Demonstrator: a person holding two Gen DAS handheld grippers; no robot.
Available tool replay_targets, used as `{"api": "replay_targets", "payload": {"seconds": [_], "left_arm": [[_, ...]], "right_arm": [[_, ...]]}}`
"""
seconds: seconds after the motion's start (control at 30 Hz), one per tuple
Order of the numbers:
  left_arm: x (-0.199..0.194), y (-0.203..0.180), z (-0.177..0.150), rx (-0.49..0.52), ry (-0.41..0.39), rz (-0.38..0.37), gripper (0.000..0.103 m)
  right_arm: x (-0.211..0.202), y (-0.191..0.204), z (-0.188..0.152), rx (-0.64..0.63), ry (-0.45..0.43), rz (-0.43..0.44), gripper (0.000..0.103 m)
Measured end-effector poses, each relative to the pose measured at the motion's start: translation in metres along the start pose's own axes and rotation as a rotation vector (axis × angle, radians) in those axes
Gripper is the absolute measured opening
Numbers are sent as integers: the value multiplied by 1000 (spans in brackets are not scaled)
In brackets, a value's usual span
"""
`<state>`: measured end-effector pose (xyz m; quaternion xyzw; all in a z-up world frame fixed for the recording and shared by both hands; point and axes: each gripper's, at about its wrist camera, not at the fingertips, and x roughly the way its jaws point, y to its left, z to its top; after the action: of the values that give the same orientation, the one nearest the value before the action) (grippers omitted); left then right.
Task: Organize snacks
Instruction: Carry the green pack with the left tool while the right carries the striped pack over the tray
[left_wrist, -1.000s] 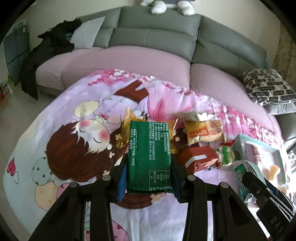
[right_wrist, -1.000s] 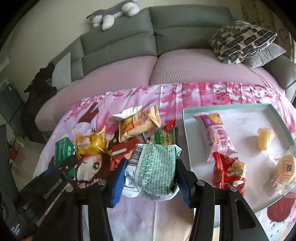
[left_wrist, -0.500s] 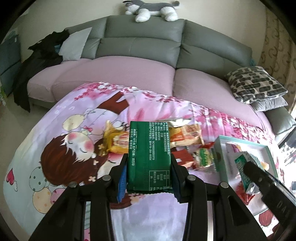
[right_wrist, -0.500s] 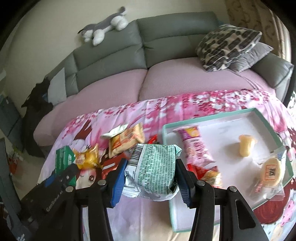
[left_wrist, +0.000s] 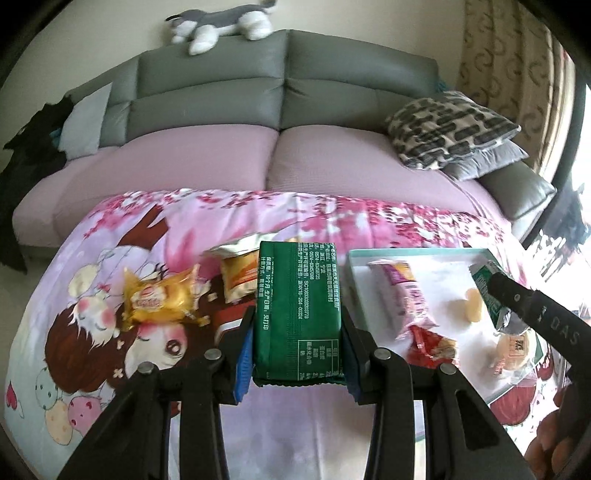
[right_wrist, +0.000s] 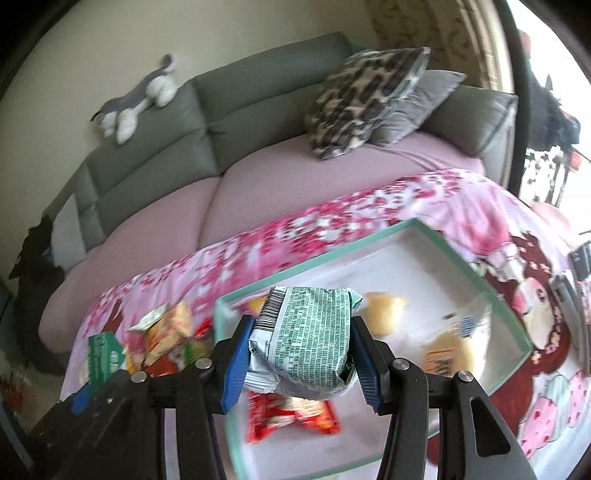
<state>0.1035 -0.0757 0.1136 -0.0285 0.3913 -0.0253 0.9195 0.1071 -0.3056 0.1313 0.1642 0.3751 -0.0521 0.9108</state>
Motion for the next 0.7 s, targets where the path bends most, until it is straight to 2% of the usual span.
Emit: {"api": "replay_targets", "payload": {"seconds": [0.4,0.53,0.7], "left_arm": [[7,-80,25,167,-20,-107,42],[21,-113,31,217,-3,-136,42],[38,-134,32,237,30,-140,42]], "right_arm": [[5,-57,7,113,-3,-76,54],[6,-63,8,126,-5,-84,54],[8,-70,7,141,-1,-88,54]]}}
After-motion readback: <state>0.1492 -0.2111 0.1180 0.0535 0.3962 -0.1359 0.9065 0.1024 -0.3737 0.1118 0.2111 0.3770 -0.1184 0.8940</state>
